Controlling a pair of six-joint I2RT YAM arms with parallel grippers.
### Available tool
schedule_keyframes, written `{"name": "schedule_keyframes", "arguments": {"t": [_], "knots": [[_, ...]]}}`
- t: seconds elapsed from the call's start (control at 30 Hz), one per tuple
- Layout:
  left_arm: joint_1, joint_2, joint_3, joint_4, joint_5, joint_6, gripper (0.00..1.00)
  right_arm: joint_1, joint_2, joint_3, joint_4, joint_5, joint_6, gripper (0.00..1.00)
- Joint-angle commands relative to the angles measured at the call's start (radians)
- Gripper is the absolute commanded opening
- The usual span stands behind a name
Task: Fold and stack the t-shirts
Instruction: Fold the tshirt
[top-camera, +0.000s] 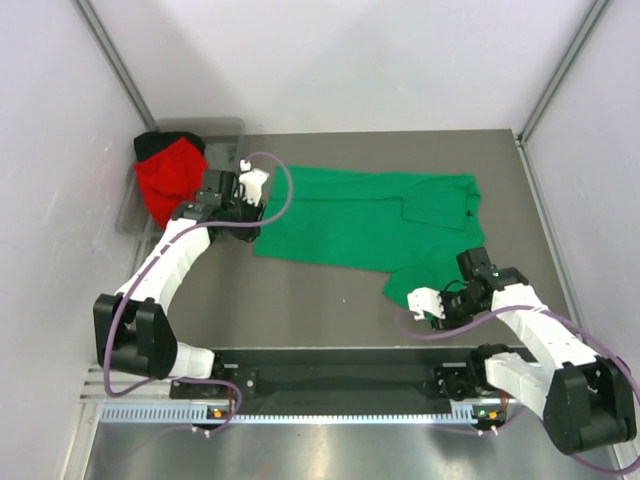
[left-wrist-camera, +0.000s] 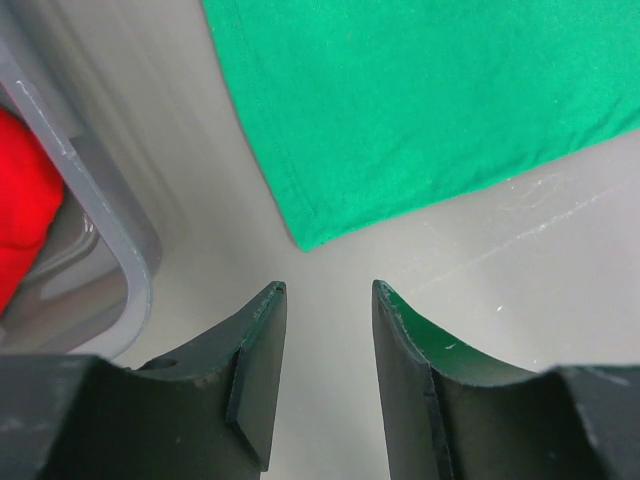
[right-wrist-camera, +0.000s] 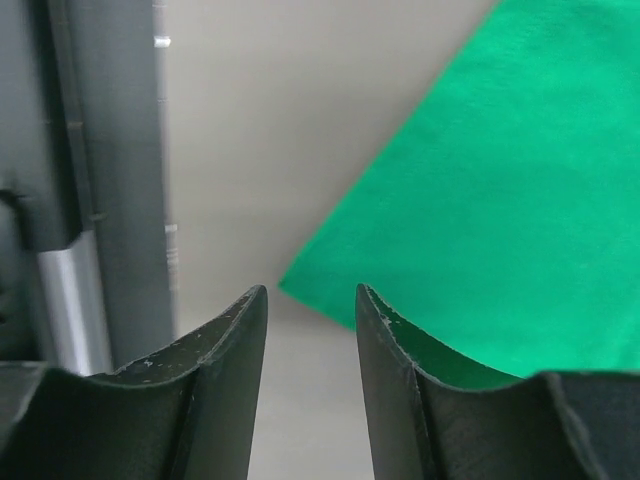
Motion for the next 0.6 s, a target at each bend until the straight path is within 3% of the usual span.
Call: {"name": "schedule_keyframes", "arguments": {"t": [0.0,0.3,0.57], "knots": [[0.000,-0.009,-0.008,0.030,-0.017,-0.013,0.45,0.018,0.023,0.012,0.124,-0.001,0.021,0.41],[0.000,0.006,-0.011,0.033,-0.034,-0.008,0.45,0.037,0.097,0.011,0.125,0.037,0.023,0.40],[-0.001,0.032,0.012,0.013,-0.039,-0.015,0.45,0.044,0.025,0.012,0.071,0.056,0.015,0.39]]}}
